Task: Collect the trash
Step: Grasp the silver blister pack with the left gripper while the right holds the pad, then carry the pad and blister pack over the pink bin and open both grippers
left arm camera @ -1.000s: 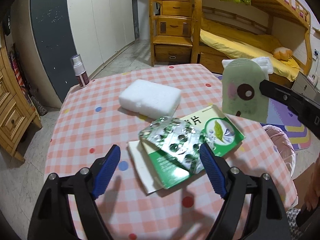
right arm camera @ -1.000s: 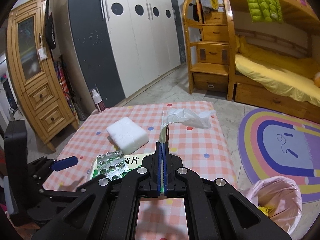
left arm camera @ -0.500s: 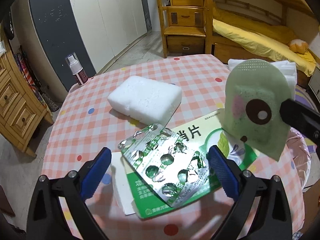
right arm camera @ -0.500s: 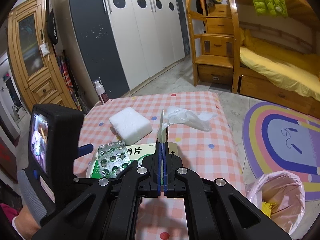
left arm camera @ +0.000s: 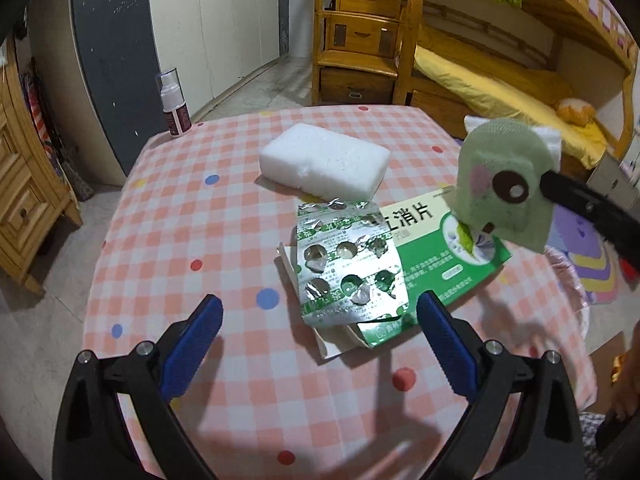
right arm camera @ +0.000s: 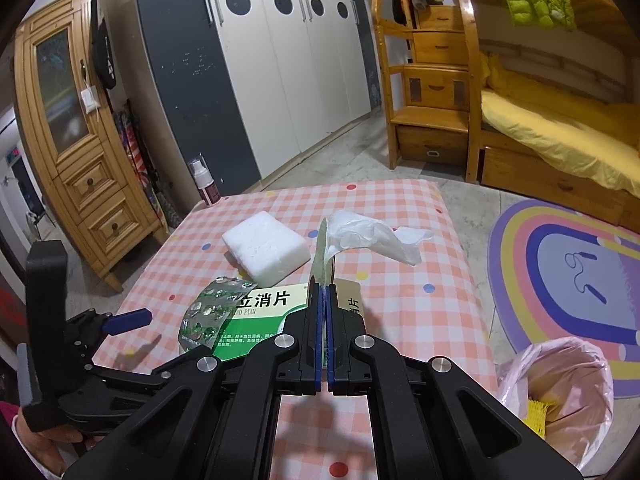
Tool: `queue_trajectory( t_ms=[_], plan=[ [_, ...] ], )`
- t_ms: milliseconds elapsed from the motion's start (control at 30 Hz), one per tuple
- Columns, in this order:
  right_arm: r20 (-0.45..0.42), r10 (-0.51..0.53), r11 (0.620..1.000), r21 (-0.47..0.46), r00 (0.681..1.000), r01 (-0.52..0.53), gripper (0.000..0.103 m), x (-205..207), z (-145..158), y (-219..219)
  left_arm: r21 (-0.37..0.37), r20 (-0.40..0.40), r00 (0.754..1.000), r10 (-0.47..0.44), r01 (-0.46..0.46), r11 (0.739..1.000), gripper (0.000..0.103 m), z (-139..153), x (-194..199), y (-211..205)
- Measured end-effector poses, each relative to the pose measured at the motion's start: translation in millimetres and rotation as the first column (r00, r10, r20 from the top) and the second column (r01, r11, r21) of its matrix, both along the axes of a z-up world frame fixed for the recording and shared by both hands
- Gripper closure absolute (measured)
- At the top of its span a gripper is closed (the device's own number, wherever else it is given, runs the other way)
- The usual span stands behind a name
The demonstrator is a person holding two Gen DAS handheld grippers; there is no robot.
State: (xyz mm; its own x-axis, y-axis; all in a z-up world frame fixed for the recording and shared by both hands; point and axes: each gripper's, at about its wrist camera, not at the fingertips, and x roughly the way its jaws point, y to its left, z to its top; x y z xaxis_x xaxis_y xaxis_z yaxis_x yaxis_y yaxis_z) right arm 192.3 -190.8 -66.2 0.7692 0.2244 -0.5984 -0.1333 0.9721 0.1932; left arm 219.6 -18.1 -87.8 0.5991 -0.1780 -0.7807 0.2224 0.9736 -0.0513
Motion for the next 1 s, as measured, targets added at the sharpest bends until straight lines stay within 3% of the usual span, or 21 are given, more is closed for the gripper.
queue_trajectory(
  t_ms=[100, 267, 367, 467, 600, 800, 1000],
  plan=[
    [0.002, 0.001, 1.0, -0.008, 1.0, -0.001, 0.102, 0.2, 0.3, 1.6, -0.049, 0.002, 1.0, 0.013, -0.013, 0.999, 0.008, 4.0, 1.8, 0.1],
    [0.003, 0.0, 1.0, -0.018, 1.0, 0.0, 0.102, 0.7, 0.0, 2.4, -0.038, -0.045, 0.999, 0.026, -0.028, 0.999, 0.011, -6.6, 14.4, -7.3],
    [0.002, 0.0, 1.0, -0.017, 1.0, 0.0, 0.102, 0.9, -0.4, 1.4, -0.025, -0.057, 0.998, 0.02, -0.022, 0.999, 0.024, -10.5, 19.2, -10.9],
    [0.004, 0.0, 1.0, -0.019, 1.0, 0.0, 0.102, 0.8, 0.0, 1.2, -0.053, -0.053, 0.999, -0.007, 0.004, 0.999, 0.048, -6.6, 17.7, -10.5],
    [0.01, -0.005, 1.0, -0.018, 1.0, 0.005, 0.102, -0.6, 0.5, -0.2, -0.045, 0.007, 1.0, -0.014, 0.015, 0.999, 0.048, 5.4, 9.6, -7.3],
    [0.082, -0.047, 0.999, -0.021, 0.996, 0.049, 0.102, -10.3, 11.8, -5.8, -0.122, 0.194, 0.98, -0.037, 0.062, 0.991, 0.048, 44.8, -15.6, -2.2],
    [0.137, -0.094, 0.995, -0.022, 0.986, 0.098, 0.102, -24.5, 23.0, -20.2, -0.108, 0.222, 0.97, -0.099, 0.126, 0.986, 0.048, 49.2, -21.3, -27.9]
  ],
)
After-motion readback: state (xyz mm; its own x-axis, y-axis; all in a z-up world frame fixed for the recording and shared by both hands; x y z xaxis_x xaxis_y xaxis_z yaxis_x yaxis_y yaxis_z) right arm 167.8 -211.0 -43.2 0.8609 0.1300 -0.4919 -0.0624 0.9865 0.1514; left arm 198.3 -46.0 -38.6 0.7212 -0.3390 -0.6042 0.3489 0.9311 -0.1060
